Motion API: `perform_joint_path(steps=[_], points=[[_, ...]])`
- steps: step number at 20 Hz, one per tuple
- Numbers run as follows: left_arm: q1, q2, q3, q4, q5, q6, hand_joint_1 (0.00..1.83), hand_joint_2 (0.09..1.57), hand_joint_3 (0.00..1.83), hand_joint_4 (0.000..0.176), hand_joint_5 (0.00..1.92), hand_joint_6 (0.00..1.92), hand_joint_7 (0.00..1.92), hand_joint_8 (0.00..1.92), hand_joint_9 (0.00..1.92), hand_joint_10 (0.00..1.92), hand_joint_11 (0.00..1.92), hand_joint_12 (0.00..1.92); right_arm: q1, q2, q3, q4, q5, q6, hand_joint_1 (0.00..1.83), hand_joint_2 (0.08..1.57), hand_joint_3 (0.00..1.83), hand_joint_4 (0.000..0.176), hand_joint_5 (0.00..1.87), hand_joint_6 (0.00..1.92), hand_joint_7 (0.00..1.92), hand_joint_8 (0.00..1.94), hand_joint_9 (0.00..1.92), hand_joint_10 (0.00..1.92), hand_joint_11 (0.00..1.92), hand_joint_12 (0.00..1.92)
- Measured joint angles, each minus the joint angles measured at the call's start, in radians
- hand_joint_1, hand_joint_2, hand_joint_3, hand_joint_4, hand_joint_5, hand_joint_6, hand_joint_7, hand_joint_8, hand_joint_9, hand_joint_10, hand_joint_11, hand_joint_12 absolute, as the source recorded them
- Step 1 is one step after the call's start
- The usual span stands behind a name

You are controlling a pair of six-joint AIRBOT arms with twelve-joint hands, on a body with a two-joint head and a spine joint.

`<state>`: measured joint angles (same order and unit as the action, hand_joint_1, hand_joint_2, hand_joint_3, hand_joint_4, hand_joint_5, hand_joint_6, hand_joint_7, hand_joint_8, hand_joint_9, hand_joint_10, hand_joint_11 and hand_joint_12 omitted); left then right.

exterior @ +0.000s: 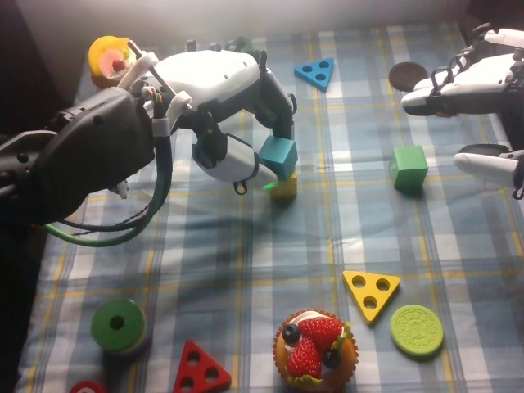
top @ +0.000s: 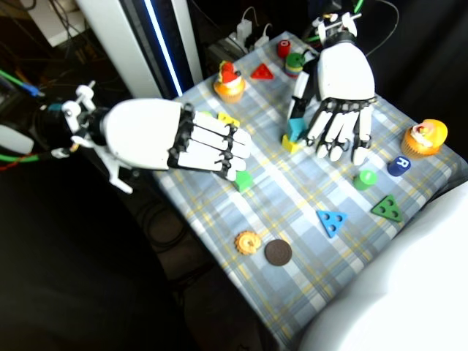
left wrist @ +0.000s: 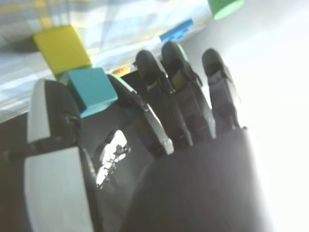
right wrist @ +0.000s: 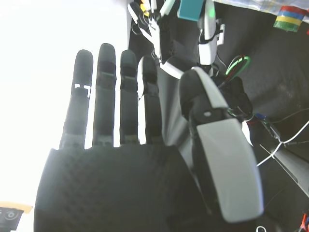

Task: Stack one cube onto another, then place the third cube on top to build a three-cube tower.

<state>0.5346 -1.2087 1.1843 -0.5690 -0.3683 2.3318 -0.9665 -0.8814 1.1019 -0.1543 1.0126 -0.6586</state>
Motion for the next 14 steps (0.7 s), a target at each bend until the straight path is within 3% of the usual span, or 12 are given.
perform_joint_path(steps=[3, 9, 14], points=[[-0.003, 0.000, 0.000, -0.002, 0.004, 0.000, 1.04, 1.08, 0.00, 0.176, 1.04, 0.88, 0.87, 0.00, 0.68, 0.00, 0.12, 0.34, 0.000, 0.000, 0.000, 0.000, 0.000, 0.000, 0.61, 1.34, 0.00, 0.000, 0.54, 0.00, 0.60, 0.00, 0.58, 0.00, 0.20, 0.99], [-0.003, -0.005, 0.006, -0.009, 0.013, 0.000, 1.03, 1.09, 0.00, 0.176, 1.02, 0.91, 0.88, 0.00, 0.72, 0.01, 0.10, 0.39, 0.000, 0.000, 0.000, 0.000, 0.000, 0.000, 0.62, 1.35, 0.00, 0.000, 0.51, 0.00, 0.58, 0.00, 0.58, 0.00, 0.13, 1.16], [0.000, -0.005, 0.017, -0.015, 0.016, -0.001, 1.02, 1.10, 0.00, 0.176, 1.00, 0.94, 0.86, 0.00, 0.73, 0.01, 0.09, 0.41, 0.000, -0.005, 0.006, -0.001, 0.001, 0.000, 0.63, 1.35, 0.00, 0.000, 0.52, 0.00, 0.59, 0.00, 0.59, 0.00, 0.16, 1.09]])
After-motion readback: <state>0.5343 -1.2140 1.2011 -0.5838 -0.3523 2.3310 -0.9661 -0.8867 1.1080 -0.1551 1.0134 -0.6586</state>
